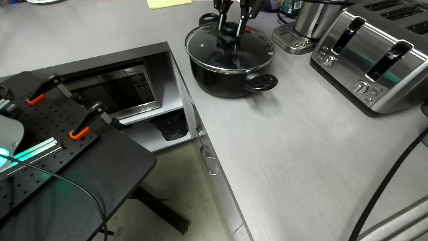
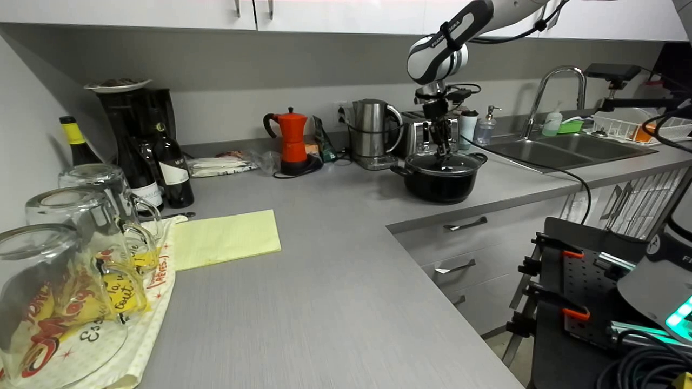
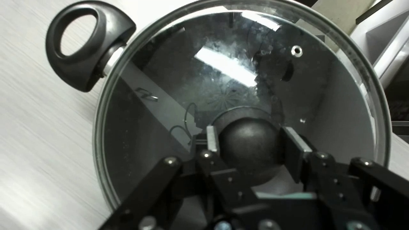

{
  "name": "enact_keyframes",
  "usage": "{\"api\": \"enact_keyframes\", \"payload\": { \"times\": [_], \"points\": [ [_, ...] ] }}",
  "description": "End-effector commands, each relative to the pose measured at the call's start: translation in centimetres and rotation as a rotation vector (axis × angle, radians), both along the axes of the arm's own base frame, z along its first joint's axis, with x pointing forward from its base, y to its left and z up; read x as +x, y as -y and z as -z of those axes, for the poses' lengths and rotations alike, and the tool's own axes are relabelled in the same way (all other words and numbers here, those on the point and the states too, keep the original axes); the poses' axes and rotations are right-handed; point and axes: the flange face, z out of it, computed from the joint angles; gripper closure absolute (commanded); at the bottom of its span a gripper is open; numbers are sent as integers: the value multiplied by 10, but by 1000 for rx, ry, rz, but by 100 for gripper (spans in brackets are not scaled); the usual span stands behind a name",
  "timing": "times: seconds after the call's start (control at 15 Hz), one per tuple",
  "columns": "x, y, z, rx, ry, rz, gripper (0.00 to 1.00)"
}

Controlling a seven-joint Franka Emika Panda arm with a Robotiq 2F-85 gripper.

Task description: Place the lid on the pot

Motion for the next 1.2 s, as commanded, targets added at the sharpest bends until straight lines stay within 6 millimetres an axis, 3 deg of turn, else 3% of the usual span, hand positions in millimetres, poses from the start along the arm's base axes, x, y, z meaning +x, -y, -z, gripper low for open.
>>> {"api": "enact_keyframes", "payload": {
  "times": [0.0,0.67,1.13],
  "points": [
    [9,5,-9,18,-4,36,75],
    [20,0,-15,-26,73,10,75],
    [24,-9,-8,-34,107,-29,75]
  ]
}}
